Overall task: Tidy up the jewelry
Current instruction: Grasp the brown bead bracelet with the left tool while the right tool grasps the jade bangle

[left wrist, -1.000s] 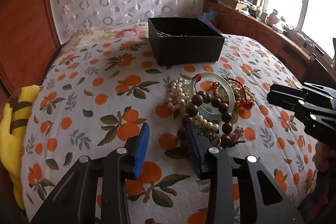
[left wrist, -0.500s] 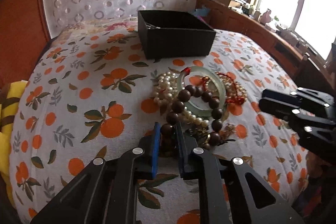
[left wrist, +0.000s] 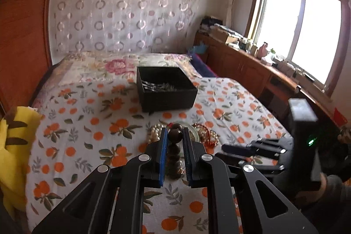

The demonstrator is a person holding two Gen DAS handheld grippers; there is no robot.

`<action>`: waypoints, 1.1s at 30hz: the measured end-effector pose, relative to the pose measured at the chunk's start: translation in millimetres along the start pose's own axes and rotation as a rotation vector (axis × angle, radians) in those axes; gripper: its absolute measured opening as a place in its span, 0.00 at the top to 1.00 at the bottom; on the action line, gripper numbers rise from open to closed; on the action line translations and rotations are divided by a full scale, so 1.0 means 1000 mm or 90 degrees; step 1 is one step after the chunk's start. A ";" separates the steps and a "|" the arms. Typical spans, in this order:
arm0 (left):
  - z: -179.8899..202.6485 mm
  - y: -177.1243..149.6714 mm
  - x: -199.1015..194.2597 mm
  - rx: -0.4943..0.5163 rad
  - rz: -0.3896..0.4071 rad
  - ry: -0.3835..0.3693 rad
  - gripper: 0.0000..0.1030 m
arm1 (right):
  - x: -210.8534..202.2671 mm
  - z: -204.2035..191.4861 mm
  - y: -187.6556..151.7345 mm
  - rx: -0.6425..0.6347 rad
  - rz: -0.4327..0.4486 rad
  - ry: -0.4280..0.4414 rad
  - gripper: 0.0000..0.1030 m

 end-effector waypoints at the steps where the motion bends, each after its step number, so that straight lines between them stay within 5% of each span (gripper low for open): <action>1: -0.001 0.001 -0.002 -0.001 0.002 0.000 0.88 | 0.002 -0.001 -0.001 -0.002 -0.004 0.002 0.78; 14: -0.034 0.003 -0.017 -0.030 0.019 0.022 0.88 | 0.026 -0.016 0.004 -0.024 -0.040 0.023 0.78; 23: -0.036 0.004 -0.015 -0.028 0.020 0.023 0.88 | 0.041 0.011 0.051 -0.052 -0.029 -0.024 0.72; 33: -0.033 0.019 -0.003 -0.012 0.018 0.018 0.88 | 0.083 0.029 0.065 -0.070 -0.100 0.018 0.73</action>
Point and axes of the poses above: each gripper's, at about its wrist camera, not at the fingertips, and x roughly the way its jaws point, z to its right, y to its top, the point moved 8 cm from there along x, roughly the way its jaws point, and after that the axes turned 10 degrees about y, right-handed, at the moved point
